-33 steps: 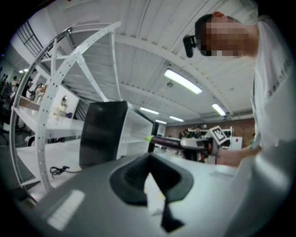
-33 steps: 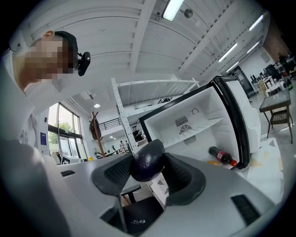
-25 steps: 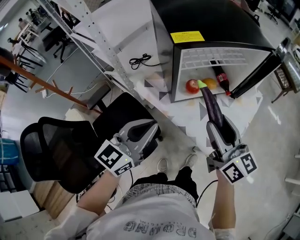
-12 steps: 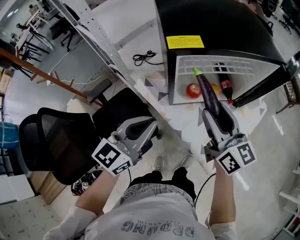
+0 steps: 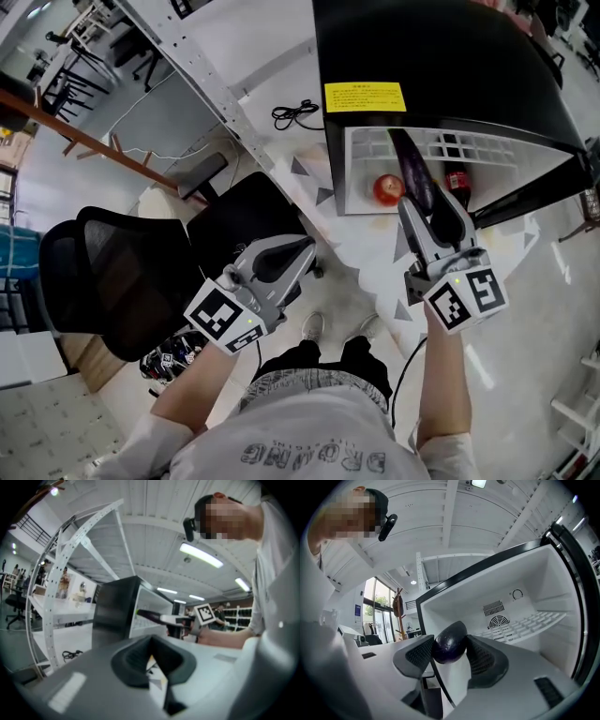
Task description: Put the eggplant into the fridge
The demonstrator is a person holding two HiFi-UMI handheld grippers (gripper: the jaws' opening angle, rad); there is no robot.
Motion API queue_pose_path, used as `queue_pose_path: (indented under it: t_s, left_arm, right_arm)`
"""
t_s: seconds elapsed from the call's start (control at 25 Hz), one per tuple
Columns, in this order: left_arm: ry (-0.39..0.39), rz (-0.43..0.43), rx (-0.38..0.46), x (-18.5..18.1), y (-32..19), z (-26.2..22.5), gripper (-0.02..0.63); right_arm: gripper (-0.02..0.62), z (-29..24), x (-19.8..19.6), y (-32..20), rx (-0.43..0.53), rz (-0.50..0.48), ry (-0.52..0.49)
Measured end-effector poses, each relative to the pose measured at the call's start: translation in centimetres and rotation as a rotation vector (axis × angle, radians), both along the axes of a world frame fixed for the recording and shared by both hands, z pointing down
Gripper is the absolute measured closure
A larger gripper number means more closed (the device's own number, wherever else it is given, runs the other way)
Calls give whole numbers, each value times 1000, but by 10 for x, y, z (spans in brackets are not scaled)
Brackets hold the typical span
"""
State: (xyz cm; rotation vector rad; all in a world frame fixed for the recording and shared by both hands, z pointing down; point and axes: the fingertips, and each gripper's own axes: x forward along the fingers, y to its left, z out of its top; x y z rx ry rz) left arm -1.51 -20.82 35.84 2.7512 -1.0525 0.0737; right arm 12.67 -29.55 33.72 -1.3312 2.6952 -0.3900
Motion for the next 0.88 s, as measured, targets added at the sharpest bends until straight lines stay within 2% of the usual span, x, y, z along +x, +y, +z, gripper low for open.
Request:
queue_pose_path:
  t_s: [0.48, 0.88]
  left_arm:
    - [-10, -45, -25, -8, -7, 7, 598]
    - [-9, -57, -45, -20, -12, 16, 598]
  right_arm:
    - [380, -1, -24, -42, 32, -5, 28]
    - [380, 6, -39, -65, 44, 47, 99]
